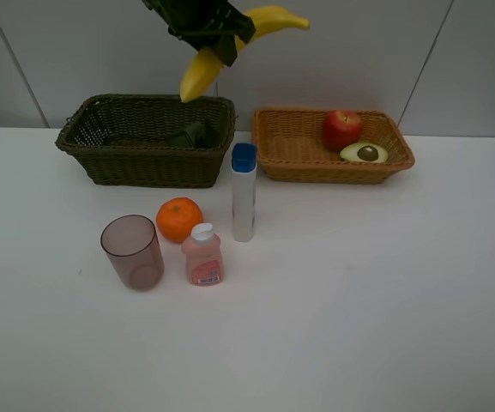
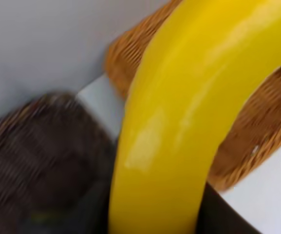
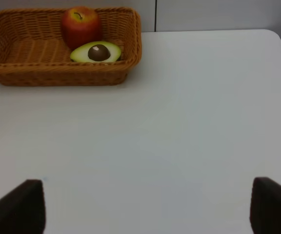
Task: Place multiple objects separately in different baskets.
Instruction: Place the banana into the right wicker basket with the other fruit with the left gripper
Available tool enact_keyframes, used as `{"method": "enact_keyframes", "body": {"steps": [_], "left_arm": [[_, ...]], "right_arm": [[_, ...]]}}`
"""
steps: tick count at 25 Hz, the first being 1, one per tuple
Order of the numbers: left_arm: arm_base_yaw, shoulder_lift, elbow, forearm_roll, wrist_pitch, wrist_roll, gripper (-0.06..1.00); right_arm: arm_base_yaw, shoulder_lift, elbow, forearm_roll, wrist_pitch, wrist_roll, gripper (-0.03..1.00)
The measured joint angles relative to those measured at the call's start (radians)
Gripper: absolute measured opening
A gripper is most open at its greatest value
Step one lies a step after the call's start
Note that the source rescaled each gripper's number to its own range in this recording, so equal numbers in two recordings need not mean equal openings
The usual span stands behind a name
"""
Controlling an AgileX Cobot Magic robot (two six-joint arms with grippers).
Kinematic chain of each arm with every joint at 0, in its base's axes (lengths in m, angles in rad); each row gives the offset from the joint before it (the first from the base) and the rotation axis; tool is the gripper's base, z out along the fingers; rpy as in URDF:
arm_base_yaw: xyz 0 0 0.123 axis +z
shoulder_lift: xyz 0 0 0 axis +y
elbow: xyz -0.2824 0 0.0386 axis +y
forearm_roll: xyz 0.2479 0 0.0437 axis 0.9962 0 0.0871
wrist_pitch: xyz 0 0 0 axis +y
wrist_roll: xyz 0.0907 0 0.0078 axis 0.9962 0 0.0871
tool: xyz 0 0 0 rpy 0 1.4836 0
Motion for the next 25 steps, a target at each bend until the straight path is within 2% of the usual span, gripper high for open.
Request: {"method": "enact_keyframes", "body": {"steps": [5, 8, 17, 25], "left_arm": [[-0.058, 0.144, -0.160, -0.003, -0.061, 0.051, 0.46], [-0.083, 0.211, -0.204, -0.010, -0.127, 0.080, 0.46], [-0.120, 0.326, -0.208, -0.054, -0.388, 0.188, 0.46], [-0.126, 0.405, -0.208, -0.057, -0.497, 0.255, 0.46]], "right_arm": [[0.000, 0.000, 0.000, 0.000, 0.000, 0.000, 0.81], [0.000, 0.000, 0.000, 0.000, 0.000, 0.000, 0.81], [0.000, 0.000, 0.000, 0.000, 0.000, 0.000, 0.81], [0.000, 0.000, 0.000, 0.000, 0.000, 0.000, 0.81]]}}
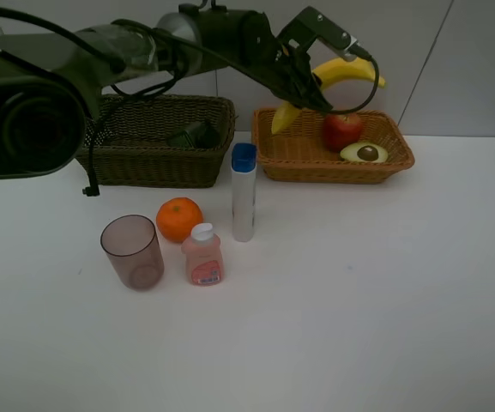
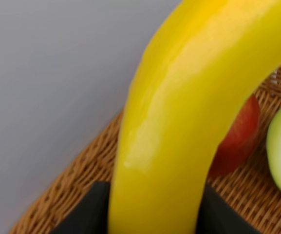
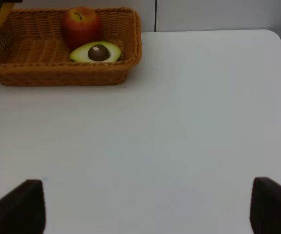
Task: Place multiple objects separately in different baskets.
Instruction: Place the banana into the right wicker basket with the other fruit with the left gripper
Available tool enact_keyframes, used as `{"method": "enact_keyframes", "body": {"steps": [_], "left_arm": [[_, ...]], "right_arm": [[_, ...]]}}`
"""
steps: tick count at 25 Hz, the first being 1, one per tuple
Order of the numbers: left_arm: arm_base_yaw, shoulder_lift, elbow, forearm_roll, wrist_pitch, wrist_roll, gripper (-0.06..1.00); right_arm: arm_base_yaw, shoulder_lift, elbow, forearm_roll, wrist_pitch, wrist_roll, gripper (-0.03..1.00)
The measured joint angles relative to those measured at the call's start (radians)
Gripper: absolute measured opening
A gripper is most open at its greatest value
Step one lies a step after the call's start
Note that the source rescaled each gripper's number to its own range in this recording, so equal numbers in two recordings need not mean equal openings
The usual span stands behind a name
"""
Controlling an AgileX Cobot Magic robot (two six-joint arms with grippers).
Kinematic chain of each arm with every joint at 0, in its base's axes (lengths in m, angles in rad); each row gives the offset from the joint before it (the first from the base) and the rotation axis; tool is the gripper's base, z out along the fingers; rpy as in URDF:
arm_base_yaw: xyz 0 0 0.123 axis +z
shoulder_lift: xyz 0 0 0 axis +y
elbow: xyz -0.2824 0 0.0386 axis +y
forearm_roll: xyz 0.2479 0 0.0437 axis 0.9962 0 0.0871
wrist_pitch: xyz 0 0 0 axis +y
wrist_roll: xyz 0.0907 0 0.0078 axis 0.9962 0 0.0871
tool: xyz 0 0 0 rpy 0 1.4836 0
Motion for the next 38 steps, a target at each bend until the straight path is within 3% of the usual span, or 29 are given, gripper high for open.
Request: {"method": "enact_keyframes", "body": {"steps": [26, 32, 38], "left_arm": [[0.000, 0.045, 0.000, 0.000, -0.033, 0.062, 0.47], [0.000, 0.045, 0.000, -0.001, -0.034, 0.064, 0.80], [0.000, 0.045, -0.002, -0.004, -0.029, 0.064, 0.85]], "right_arm": [[0.000, 0.000, 0.000, 0.000, 0.000, 0.000, 0.81], [0.000, 0.000, 0.000, 0.000, 0.000, 0.000, 0.81], [0.000, 0.000, 0.000, 0.000, 0.000, 0.000, 0.81]]}}
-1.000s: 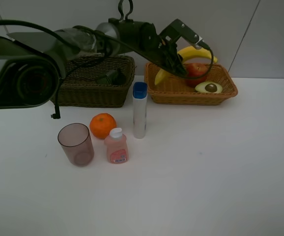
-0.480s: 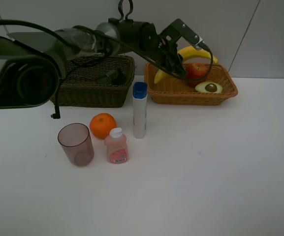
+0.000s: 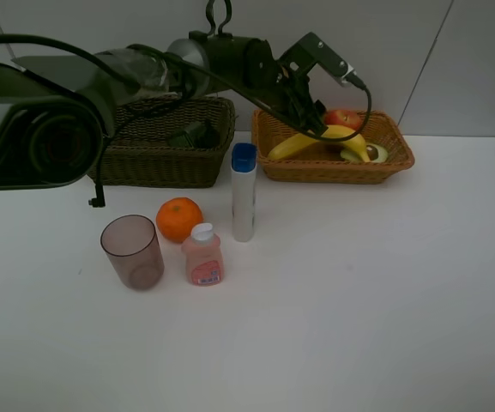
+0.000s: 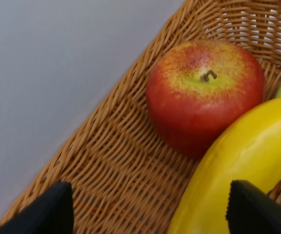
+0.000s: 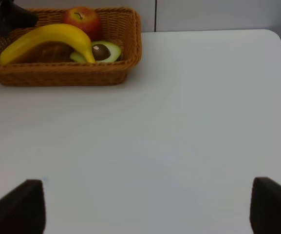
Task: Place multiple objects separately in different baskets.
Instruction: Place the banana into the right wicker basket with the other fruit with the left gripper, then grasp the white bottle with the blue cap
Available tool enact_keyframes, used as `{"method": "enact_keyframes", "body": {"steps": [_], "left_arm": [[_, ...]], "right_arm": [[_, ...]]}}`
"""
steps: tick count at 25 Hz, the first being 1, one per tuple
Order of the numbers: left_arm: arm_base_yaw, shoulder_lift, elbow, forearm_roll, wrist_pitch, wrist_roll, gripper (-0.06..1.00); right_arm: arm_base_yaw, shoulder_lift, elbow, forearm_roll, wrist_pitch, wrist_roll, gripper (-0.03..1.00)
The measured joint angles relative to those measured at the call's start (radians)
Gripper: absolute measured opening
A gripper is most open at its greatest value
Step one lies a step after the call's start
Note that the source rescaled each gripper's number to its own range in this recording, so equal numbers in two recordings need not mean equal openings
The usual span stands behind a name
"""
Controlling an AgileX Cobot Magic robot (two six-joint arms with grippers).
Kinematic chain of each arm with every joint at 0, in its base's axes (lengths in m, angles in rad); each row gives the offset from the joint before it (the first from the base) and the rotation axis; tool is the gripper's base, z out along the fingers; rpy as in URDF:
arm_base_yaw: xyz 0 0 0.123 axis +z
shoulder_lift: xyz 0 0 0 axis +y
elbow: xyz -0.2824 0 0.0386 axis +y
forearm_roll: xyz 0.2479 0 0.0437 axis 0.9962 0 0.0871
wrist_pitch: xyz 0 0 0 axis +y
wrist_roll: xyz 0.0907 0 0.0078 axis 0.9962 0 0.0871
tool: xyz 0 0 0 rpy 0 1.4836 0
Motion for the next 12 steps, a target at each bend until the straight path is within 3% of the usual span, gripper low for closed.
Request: {"method": "enact_keyframes", "body": {"steps": [12], "left_arm": [[0.000, 0.000, -0.001, -0.007, 0.007, 0.001, 0.86]], "right_arm": [[0.000, 0.000, 0.000, 0.000, 0.000, 0.000, 0.81]]}}
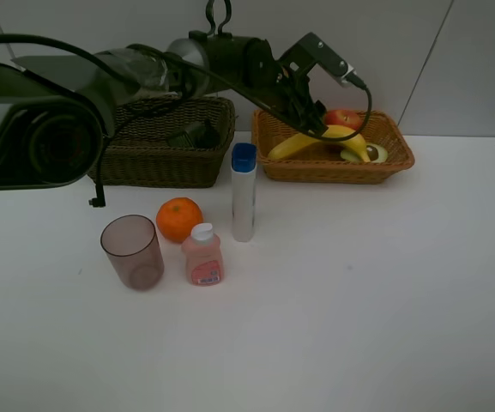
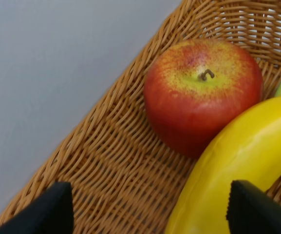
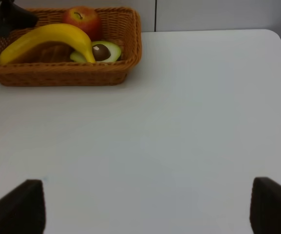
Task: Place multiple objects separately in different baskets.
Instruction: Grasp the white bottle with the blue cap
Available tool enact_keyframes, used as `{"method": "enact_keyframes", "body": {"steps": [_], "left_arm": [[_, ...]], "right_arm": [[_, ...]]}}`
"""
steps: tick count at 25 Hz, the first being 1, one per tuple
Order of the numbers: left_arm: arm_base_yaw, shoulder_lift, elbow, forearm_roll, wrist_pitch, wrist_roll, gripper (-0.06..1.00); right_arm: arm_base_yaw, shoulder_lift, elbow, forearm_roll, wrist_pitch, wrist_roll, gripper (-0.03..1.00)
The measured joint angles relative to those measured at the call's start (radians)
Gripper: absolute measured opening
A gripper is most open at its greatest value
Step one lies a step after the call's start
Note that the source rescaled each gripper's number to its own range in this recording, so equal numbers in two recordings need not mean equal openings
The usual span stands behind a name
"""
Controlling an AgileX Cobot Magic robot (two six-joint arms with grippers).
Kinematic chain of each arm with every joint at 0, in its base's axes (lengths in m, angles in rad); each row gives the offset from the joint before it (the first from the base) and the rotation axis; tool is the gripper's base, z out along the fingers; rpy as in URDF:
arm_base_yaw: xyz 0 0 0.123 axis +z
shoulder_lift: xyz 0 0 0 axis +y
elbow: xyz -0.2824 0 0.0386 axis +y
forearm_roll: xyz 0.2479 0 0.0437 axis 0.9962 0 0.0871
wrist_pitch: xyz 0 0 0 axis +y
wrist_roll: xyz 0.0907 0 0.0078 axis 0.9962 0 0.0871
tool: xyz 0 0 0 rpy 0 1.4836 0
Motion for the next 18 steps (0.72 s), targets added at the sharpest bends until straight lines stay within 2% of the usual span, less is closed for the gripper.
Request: {"method": "enact_keyframes", "body": {"steps": [7, 12, 18], "left_arm": [[0.000, -0.042, 0.000, -0.004, 0.084, -0.020, 0.86], [0.000, -0.112, 0.000, -0.006, 0.182, -0.139, 0.86], [0.000, -0.220, 0.000, -0.004, 0.362, -0.277, 0.86]], "right_arm": [[0.000, 0.000, 0.000, 0.000, 0.000, 0.000, 0.81], [0.000, 0.000, 0.000, 0.000, 0.000, 0.000, 0.81], [0.000, 0.000, 0.000, 0.000, 0.000, 0.000, 0.81]]}}
